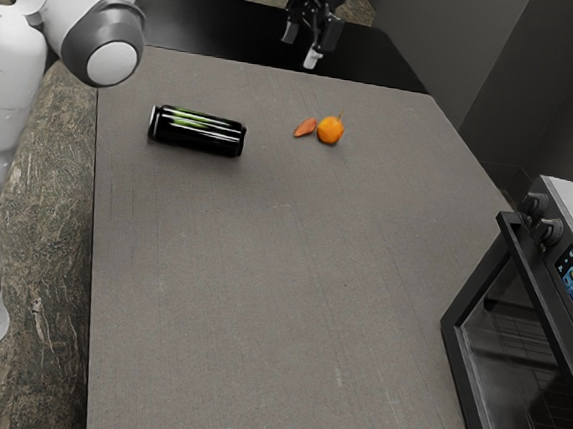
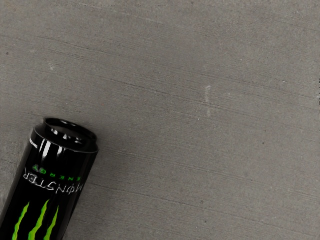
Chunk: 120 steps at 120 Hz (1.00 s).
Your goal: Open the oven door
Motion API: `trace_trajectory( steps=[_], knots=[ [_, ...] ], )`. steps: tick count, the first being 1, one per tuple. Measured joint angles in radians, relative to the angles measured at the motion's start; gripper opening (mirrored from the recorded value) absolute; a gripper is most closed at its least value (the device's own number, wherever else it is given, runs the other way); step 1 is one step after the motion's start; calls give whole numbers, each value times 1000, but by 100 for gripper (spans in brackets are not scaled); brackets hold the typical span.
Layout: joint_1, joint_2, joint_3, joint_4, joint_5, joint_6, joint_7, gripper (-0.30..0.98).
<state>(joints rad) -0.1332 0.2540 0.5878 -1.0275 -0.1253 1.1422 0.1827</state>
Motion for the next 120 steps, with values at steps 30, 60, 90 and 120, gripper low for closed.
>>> trace_trajectory(
  steps=[30,60,90,120],
  knots=[
    [17,0,0,-2,-29,88,13,67],
    [7,-74,-80,72,-153,183,-1,67],
    [-261,10,-252,95,199,428,152,67],
    [-263,91,-478,145,302,653,475,67]
  ],
)
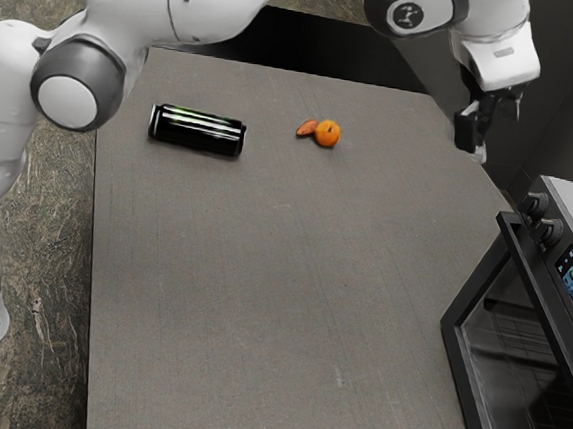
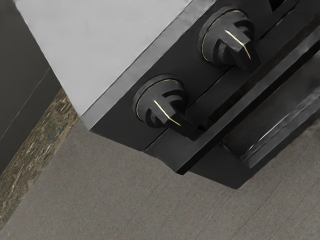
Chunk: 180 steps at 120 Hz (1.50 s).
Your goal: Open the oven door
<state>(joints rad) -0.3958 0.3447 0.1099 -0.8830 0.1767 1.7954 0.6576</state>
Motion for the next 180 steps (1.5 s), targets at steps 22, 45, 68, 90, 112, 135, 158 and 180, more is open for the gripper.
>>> trace_trajectory(
  steps=[22,45,68,90,112,135,158,180],
  knots=[
    [-41,4,-84,24,-31,32,206,67],
    [-71,44,-125,24,-49,46,371,67],
    [-148,62,-138,18,-47,44,503,67],
    [-122,132,-142,15,-50,39,595,67],
    [-70,194,-145,27,-50,67,664,67],
    [-63,209,-144,42,-49,90,717,67],
    [-64,217,-146,42,-49,106,756,67],
    [-63,221,-147,42,-50,113,782,67]
  ],
)
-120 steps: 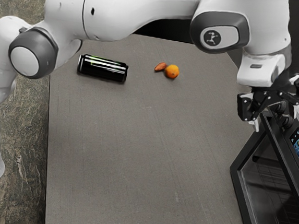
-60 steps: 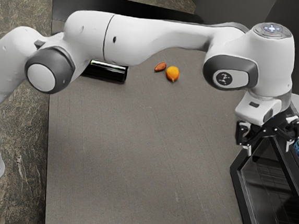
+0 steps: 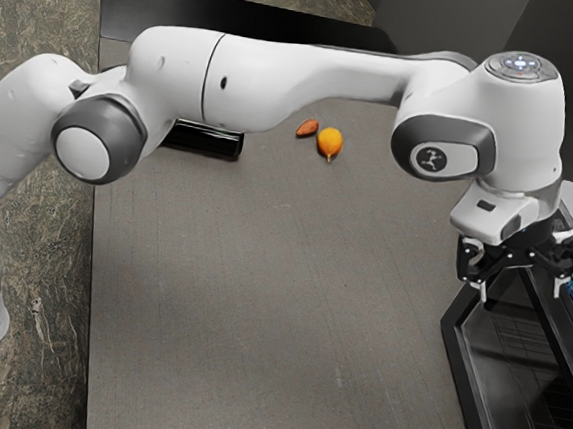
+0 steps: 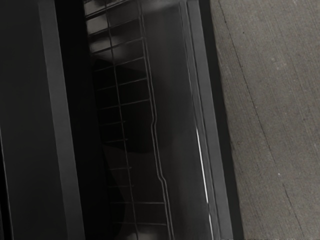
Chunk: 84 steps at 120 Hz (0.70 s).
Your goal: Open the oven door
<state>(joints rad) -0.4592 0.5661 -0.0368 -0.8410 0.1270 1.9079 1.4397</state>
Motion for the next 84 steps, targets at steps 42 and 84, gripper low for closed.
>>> trace_trajectory(
  steps=[42,84],
  knots=[
    [-14,-19,1,-2,-9,-83,6,67],
    [2,7,-3,11,-17,-70,1,92]
  ],
)
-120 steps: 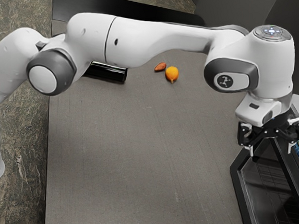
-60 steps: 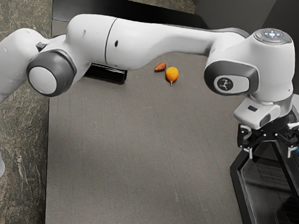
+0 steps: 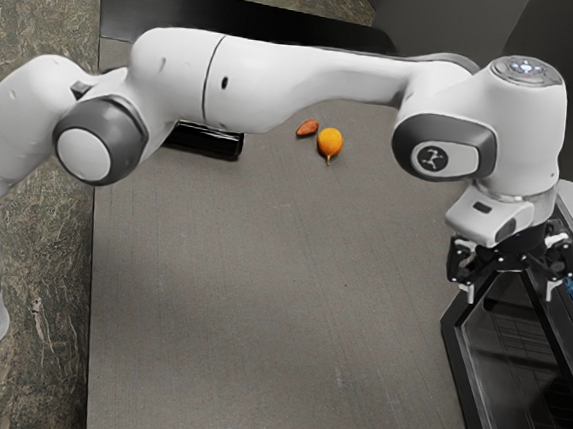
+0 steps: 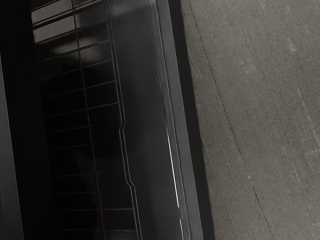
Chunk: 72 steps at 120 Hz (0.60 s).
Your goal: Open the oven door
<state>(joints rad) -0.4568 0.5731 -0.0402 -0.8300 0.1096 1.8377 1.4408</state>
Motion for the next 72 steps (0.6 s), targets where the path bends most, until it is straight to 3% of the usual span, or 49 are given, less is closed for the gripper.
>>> trace_trajectory(
  steps=[3,16,43,52,72],
  knots=[
    [0,3,1,-1,-1,1,0,83],
    [-1,9,2,-1,-1,7,-1,69],
    [-39,-2,10,-35,6,10,-5,65],
    [-53,-39,15,-103,9,11,-10,67],
    [-145,-248,27,-399,72,6,-49,41]
  ],
)
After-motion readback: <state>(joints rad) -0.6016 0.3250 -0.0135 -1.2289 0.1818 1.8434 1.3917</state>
